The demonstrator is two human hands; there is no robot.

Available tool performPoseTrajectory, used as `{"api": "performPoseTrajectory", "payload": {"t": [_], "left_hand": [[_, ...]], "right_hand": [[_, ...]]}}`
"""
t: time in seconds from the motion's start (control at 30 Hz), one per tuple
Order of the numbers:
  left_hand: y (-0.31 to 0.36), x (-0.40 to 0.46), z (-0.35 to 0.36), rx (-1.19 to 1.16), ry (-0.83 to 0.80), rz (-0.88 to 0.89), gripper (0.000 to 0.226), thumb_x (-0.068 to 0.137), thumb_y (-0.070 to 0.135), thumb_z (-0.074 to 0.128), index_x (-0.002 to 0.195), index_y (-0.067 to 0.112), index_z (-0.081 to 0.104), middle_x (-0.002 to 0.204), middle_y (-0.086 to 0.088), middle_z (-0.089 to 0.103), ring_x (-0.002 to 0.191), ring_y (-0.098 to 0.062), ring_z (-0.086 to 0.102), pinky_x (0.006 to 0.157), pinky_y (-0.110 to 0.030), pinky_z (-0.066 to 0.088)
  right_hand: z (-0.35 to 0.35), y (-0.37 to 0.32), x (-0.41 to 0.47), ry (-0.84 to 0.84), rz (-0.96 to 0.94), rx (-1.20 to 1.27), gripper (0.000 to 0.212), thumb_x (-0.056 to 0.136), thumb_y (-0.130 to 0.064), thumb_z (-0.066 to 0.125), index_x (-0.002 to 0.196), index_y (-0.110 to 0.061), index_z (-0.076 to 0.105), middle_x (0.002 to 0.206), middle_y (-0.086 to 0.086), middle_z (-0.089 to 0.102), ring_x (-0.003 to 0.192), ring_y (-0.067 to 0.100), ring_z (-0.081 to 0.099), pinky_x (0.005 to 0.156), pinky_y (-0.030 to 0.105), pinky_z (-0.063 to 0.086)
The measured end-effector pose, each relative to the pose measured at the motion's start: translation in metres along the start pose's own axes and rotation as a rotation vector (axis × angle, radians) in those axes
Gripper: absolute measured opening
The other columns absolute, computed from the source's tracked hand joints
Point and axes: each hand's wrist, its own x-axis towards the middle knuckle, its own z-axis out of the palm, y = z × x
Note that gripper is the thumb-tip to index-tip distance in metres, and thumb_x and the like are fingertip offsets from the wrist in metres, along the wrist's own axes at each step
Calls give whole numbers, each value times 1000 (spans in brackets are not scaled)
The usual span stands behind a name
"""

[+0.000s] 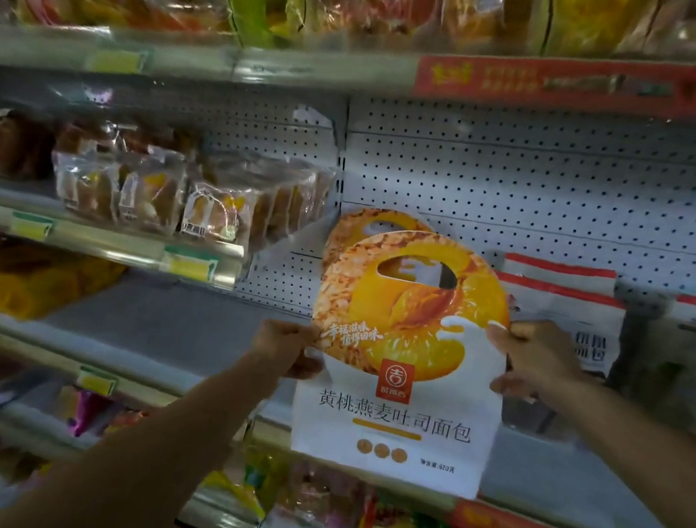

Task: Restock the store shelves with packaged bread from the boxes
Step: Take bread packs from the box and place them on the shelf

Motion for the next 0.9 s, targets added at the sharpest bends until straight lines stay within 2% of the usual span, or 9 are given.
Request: {"api": "performPoseTrajectory", "payload": {"t": [0.13, 0.2, 0.37, 0.43, 0.5, 0.6, 0.67, 0.8, 0.9], "left_hand": [[2, 55, -4, -29, -35, 51, 16, 93, 12, 66, 84, -1, 67, 71, -18, 65, 44, -17, 64, 50, -27, 57], [0, 77, -4, -26, -5, 75, 14, 91, 12, 68, 89, -3, 68, 76, -20, 67, 45, -18, 66, 50, -30, 60], [-7, 117, 2, -66, 14, 92, 13, 90, 12, 70, 93, -1, 68, 73, -16, 67, 42, -15, 64, 48, -26, 58], [-10, 131, 4, -63, 14, 126, 14, 91, 14, 69, 93, 0, 69, 65, -11, 68, 44, -14, 65, 52, -25, 59], [-13, 142, 8, -76, -5, 137, 15, 90, 11, 69, 96, -3, 69, 65, -11, 69, 50, -16, 66, 53, -24, 59], [-21, 151, 15, -109, -38, 99, 13, 87, 1, 69, 98, -6, 68, 87, -18, 66, 69, -23, 64, 55, -21, 58], [-31, 155, 20, -112, -52, 67, 13, 86, -5, 68, 99, -5, 69, 98, -19, 64, 81, -26, 63, 59, -19, 57], [-43, 163, 28, -56, -101, 118, 24, 92, -10, 58, 114, -6, 63, 88, -9, 61, 77, -12, 56, 61, -10, 52], [-44, 171, 33, -85, -110, 92, 24, 95, -9, 53, 115, -2, 62, 86, -5, 60, 84, -17, 57, 75, -21, 52]], "right_hand": [[26, -6, 28, 44, 54, 115, 16, 97, -20, 60, 95, -5, 61, 92, 24, 64, 65, 37, 70, 69, 49, 60], [37, -7, 43, 80, 54, 120, 17, 96, -20, 60, 98, -4, 62, 94, 24, 64, 64, 35, 70, 70, 47, 60], [59, -4, 76, 133, 86, 178, 42, 95, -22, 62, 128, 2, 57, 92, 17, 64, 57, 25, 67, 58, 34, 60], [66, -3, 86, 155, 106, 194, 42, 96, -21, 61, 129, 3, 55, 88, 18, 63, 57, 25, 65, 67, 38, 60], [70, -1, 96, 178, 116, 200, 38, 96, -21, 60, 126, 3, 57, 90, 21, 62, 56, 25, 65, 71, 40, 59], [78, 6, 109, 187, 150, 215, 36, 96, -24, 60, 123, -1, 59, 79, 13, 60, 52, 23, 65, 56, 32, 60], [86, 12, 115, 191, 158, 201, 32, 97, -24, 59, 120, -1, 61, 75, 10, 58, 54, 23, 64, 60, 34, 61], [96, 11, 124, 175, 144, 161, 26, 99, -15, 54, 121, -2, 58, 106, 16, 58, 81, 27, 64, 87, 43, 57], [99, 9, 126, 162, 150, 118, 29, 96, -13, 55, 124, -5, 55, 114, 17, 57, 98, 29, 61, 94, 45, 54]]}}
